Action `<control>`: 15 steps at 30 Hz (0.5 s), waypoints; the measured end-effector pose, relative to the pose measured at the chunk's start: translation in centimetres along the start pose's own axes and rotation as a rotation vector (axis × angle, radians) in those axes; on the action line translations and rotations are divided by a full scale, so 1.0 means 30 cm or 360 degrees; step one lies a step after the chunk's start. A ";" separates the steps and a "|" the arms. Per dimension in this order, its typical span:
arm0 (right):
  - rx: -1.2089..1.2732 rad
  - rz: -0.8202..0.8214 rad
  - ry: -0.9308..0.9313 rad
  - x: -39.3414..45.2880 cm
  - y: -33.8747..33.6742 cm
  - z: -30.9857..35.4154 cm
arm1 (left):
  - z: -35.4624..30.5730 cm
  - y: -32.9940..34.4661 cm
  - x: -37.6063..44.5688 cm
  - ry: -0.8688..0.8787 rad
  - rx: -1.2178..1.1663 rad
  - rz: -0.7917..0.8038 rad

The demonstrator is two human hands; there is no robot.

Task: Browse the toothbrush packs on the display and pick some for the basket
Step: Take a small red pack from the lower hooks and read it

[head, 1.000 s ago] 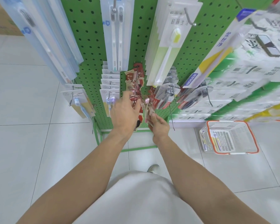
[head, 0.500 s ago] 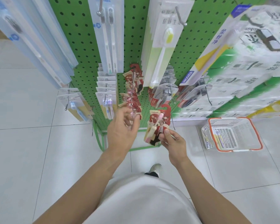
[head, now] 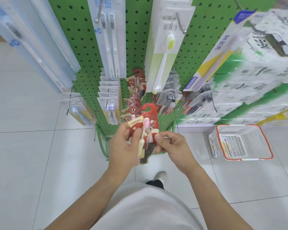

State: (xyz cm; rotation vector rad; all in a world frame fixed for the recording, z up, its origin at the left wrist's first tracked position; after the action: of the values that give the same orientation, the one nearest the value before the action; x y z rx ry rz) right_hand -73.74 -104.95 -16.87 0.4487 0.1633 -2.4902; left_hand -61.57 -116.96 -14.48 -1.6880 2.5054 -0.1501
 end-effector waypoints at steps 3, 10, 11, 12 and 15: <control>-0.0351 0.0000 -0.0234 0.002 -0.018 0.016 | -0.008 -0.012 0.012 -0.0139 -0.0149 0.0040; -0.0233 0.0149 -0.0320 -0.017 0.014 0.090 | -0.032 -0.062 0.039 -0.0300 -0.0349 0.0295; -0.0212 0.0113 -0.0318 -0.015 0.016 0.095 | -0.031 -0.072 0.041 -0.0318 -0.0329 0.0374; -0.0187 0.0077 -0.0306 -0.012 0.016 0.098 | -0.029 -0.081 0.038 -0.0335 -0.0283 0.0448; -0.0140 0.0060 -0.0244 -0.008 0.021 0.096 | -0.016 -0.093 0.025 -0.0405 -0.0202 0.0460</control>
State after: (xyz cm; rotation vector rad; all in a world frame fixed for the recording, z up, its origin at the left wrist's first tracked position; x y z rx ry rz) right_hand -73.99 -105.96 -14.09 0.2214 0.2001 -2.4571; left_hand -59.38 -118.69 -13.63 -1.2668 2.5679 0.2384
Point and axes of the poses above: each hand's wrist, its own x-axis towards the middle knuckle, its own y-axis out of the palm, z = x × y, the point moved 2 cm from there along x, towards the middle knuckle, and after that the axes turned 13 degrees about -z, right-handed, at the moved point
